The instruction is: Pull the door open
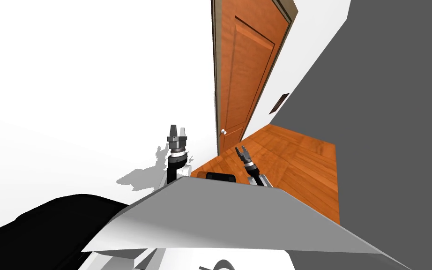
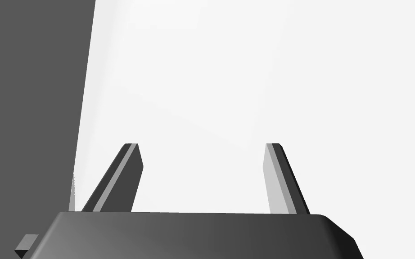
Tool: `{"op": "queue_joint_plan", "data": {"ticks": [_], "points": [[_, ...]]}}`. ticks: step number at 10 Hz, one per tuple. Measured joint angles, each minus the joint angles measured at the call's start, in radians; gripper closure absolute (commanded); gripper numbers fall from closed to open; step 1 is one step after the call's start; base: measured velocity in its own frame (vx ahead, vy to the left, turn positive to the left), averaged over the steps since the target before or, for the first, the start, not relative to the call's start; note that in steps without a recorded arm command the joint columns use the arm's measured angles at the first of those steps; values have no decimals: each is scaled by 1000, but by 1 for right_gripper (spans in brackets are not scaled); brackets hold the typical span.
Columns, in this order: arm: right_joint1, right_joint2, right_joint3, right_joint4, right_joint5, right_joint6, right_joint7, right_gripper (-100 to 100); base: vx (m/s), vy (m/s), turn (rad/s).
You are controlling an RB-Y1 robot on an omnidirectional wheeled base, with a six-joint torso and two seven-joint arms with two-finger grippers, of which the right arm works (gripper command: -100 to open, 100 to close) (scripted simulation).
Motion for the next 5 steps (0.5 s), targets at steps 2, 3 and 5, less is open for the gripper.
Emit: {"op": "queue_joint_plan", "data": {"ticks": [2,3,5], "points": [[-7,-5,2,35,13,-14,28,-100,53,-29,43],[-12,-8,2,56,18,-23,42,-100,58,-22,36],[-19,-10,6,90,32,-35,71,-100,62,-19,44]]}}
